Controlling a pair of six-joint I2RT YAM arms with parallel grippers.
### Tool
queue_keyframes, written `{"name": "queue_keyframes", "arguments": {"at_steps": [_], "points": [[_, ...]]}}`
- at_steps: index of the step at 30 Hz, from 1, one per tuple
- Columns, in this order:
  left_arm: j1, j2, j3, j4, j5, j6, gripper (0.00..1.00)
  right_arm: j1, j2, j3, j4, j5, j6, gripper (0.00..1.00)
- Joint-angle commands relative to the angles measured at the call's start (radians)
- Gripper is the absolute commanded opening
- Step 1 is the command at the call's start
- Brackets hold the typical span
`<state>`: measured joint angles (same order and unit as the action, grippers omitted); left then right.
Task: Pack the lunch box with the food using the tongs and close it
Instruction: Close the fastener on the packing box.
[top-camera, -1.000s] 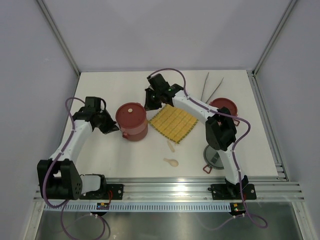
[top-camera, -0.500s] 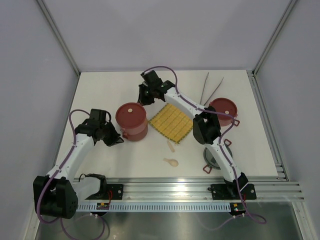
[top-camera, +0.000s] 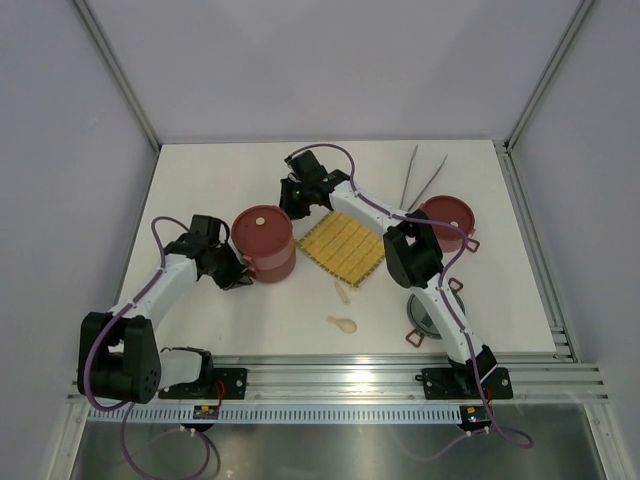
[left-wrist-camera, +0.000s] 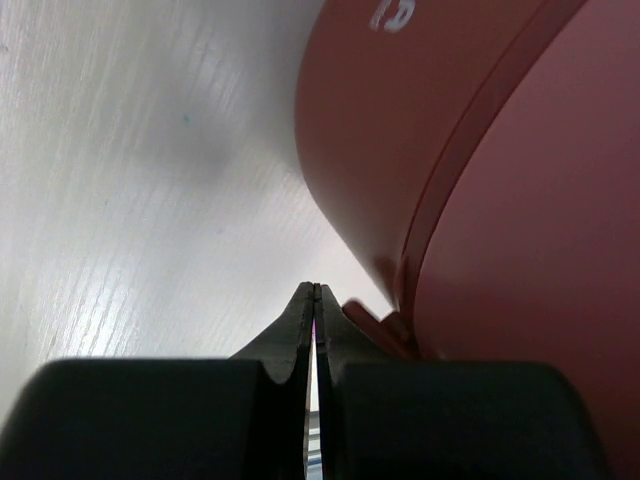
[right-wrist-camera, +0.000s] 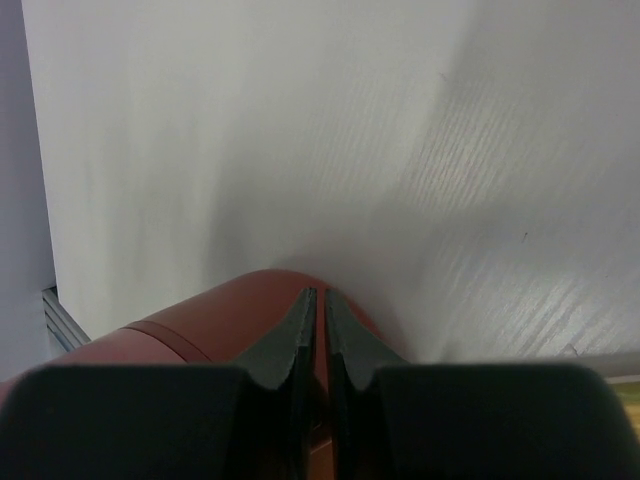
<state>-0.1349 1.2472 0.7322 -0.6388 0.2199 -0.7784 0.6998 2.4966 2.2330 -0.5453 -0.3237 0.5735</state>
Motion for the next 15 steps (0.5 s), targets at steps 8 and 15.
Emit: {"name": "queue_keyframes", "arguments": {"at_steps": [8,15], "points": [[-0.006,0.029,0.047,0.152,0.019,-0.007,0.0,0.047,-0.114,-0.065,0.05,-0.092,0.025,0.11],[-0.006,0.041,0.061,0.162,0.016,-0.01,0.0,0.056,-0.191,-0.19,0.117,-0.075,0.063,0.1]]}}
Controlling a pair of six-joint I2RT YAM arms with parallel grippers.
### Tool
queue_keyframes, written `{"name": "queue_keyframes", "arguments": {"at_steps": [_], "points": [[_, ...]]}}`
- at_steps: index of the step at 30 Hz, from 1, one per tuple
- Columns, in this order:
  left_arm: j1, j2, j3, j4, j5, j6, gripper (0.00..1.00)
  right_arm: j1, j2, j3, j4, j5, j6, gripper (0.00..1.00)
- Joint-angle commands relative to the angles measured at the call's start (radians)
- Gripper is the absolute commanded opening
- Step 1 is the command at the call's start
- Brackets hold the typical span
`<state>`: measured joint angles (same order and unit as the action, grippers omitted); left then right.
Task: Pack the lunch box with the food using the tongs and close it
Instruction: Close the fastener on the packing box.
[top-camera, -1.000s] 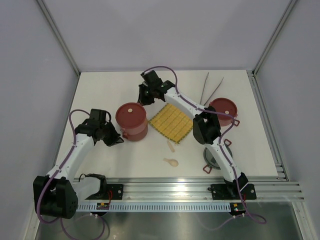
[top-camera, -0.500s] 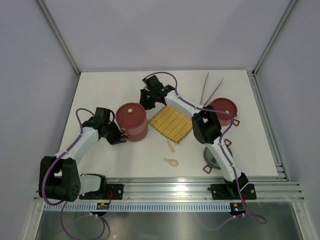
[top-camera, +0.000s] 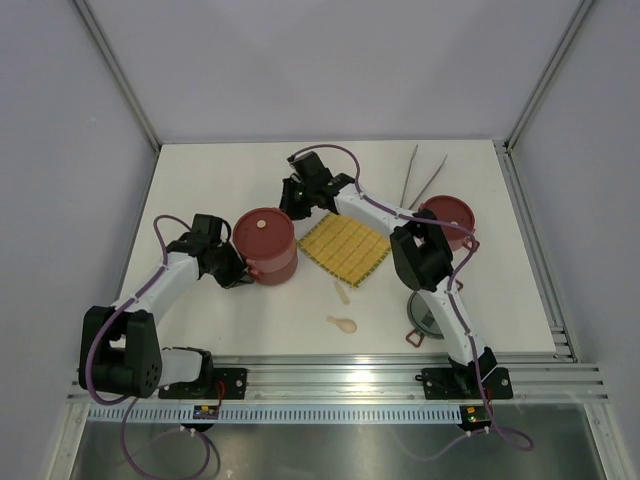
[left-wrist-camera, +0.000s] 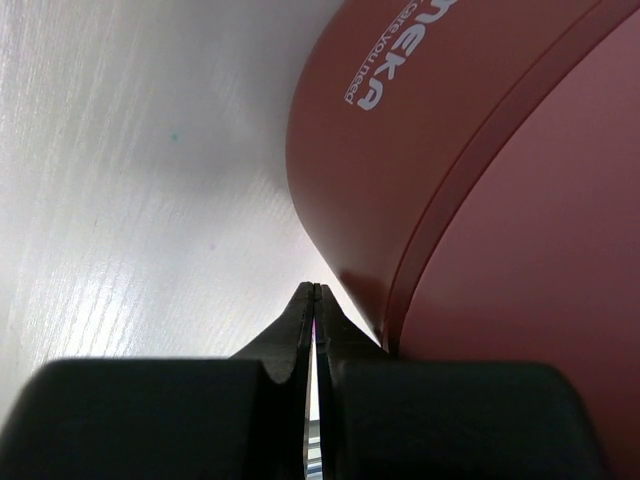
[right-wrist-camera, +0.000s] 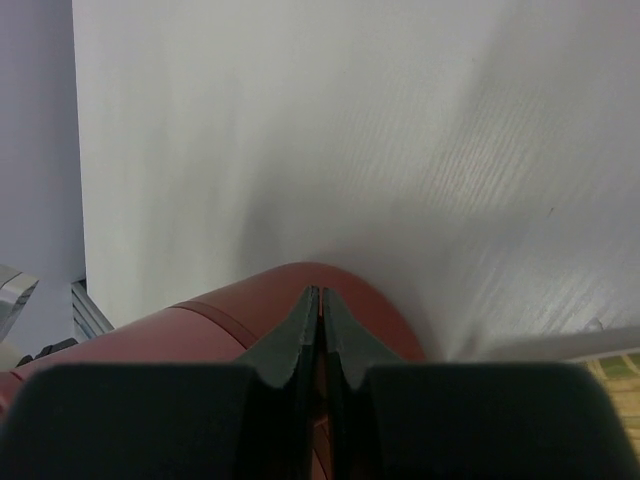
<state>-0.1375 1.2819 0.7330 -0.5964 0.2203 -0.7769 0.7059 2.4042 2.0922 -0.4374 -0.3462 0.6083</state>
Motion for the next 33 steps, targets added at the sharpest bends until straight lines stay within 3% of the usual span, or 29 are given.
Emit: {"name": "queue_keyframes", "arguments": {"at_steps": [1,18,33], "points": [[-0.004,0.008,0.063,0.119,0.013,-0.012,0.0,0.05,-0.111,-0.085,0.025,-0.051,0.033,0.1],[-0.005,0.066,0.177,0.053,-0.062,0.054,0.0,0.06,-0.287,-0.386,0.134,-0.034,0.07,0.09],[-0.004,0.063,0.192,-0.005,-0.09,0.088,0.0,0.063,-0.346,-0.457,0.144,0.026,0.088,0.09]]}}
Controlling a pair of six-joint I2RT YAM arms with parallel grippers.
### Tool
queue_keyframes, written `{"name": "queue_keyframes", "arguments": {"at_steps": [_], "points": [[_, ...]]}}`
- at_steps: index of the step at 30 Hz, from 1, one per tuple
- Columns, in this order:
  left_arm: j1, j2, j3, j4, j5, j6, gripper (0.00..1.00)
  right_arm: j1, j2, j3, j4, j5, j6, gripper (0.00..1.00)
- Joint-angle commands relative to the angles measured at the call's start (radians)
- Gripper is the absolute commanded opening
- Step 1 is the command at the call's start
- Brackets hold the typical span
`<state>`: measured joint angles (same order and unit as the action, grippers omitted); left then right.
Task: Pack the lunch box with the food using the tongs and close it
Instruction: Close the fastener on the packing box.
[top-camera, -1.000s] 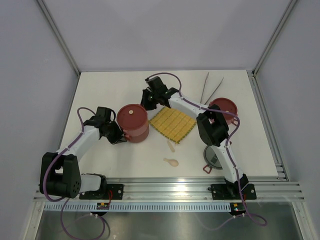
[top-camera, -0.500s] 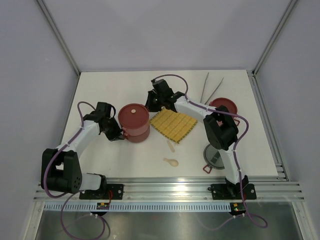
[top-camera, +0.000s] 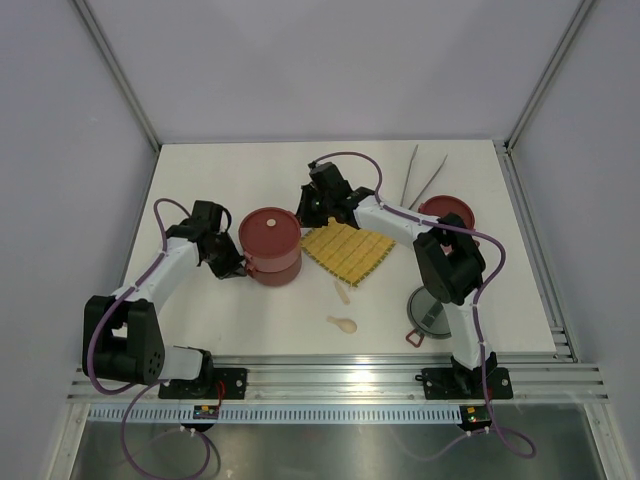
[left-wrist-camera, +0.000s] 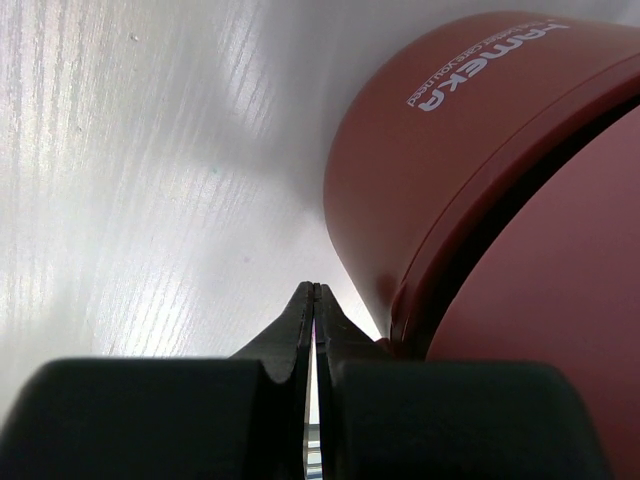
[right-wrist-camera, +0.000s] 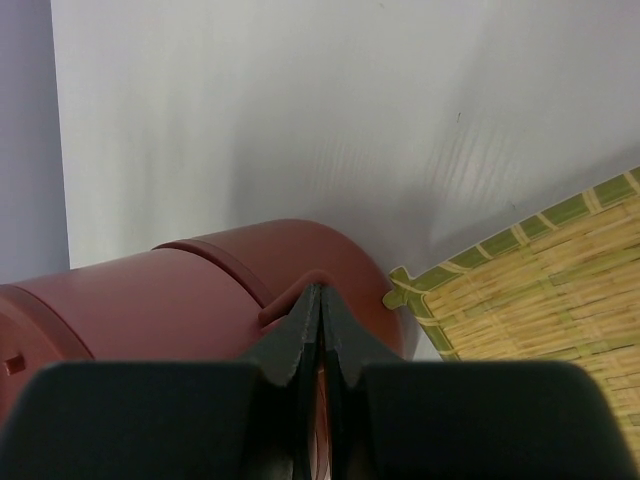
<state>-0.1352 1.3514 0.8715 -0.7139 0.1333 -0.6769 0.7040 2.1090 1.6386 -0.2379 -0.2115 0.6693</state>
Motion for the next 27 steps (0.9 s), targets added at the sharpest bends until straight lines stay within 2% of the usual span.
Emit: {"name": "queue_keyframes", "arguments": {"at_steps": [1,15,27], "points": [[-0.006,-0.014,0.049,0.107,-0.004,-0.009,0.0,0.066,-0.05,-0.003,-0.057,-0.108,0.026,0.09],[-0.004,-0.189,0.086,-0.143,-0.164,0.045,0.0,0.065,-0.067,0.052,-0.095,-0.062,-0.002,0.09],[-0.006,-0.235,0.113,-0.187,-0.201,0.068,0.0,0.065,-0.084,0.044,-0.098,-0.046,-0.007,0.09]]}}
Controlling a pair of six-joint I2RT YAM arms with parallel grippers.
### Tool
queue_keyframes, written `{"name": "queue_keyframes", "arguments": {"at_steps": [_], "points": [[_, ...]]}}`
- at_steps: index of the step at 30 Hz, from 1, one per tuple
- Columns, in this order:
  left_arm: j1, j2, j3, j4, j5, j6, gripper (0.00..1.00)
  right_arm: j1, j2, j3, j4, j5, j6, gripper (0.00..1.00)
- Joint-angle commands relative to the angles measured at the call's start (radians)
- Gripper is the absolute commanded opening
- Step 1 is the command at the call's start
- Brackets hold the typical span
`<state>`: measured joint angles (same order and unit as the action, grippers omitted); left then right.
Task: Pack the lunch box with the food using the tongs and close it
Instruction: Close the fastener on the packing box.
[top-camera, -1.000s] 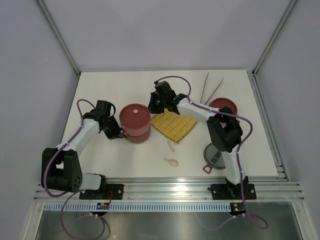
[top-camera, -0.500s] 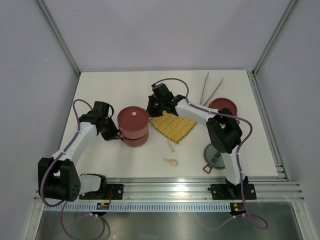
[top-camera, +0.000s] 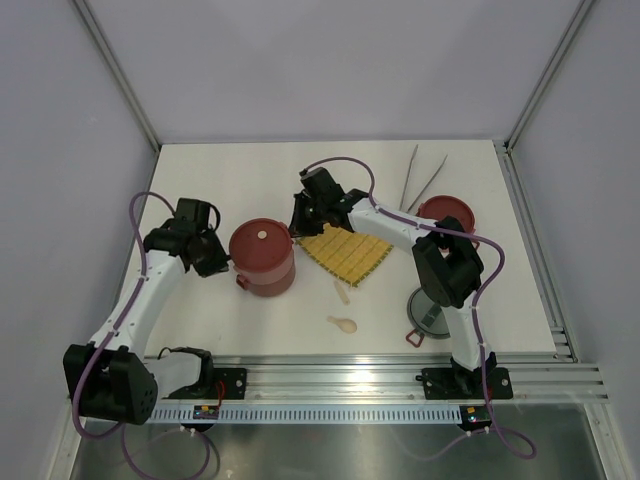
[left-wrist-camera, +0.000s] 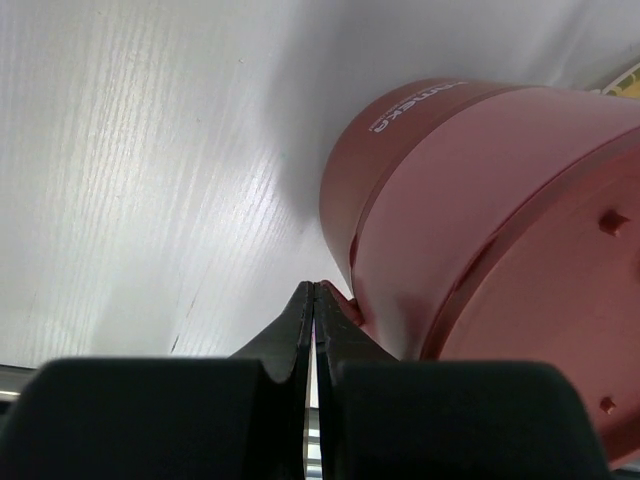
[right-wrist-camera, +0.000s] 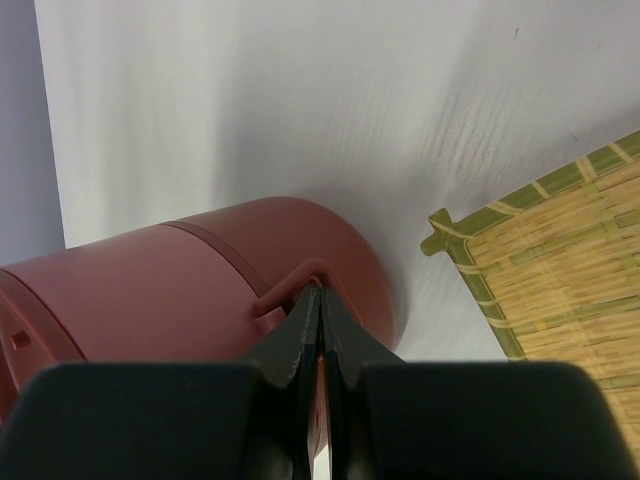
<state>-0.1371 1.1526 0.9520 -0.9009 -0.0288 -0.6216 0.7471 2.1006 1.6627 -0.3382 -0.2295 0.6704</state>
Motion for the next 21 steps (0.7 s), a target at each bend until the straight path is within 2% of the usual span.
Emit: {"name": "queue_keyframes", "arguments": {"at_steps": [1,7,12,16,21], "points": [[-0.004,-0.063,0.045,0.005,-0.042,0.01,0.0,0.021,-0.08,0.022,-0.002,-0.024,-0.015,0.09],[-0.018,-0.137,0.177,0.031,-0.034,0.013,0.0,0.009,-0.079,0.031,-0.041,0.015,-0.032,0.09],[-0.122,-0.041,0.26,0.031,-0.031,0.019,0.0,-0.023,-0.079,0.029,-0.058,0.042,-0.041,0.09],[-0.177,0.028,0.257,0.065,0.019,0.0,0.0,-0.051,-0.054,0.061,-0.114,0.082,-0.074,0.09],[-0.183,0.1,0.199,0.105,0.059,0.005,0.0,-0.06,0.018,0.161,-0.235,0.111,-0.138,0.09]]}}
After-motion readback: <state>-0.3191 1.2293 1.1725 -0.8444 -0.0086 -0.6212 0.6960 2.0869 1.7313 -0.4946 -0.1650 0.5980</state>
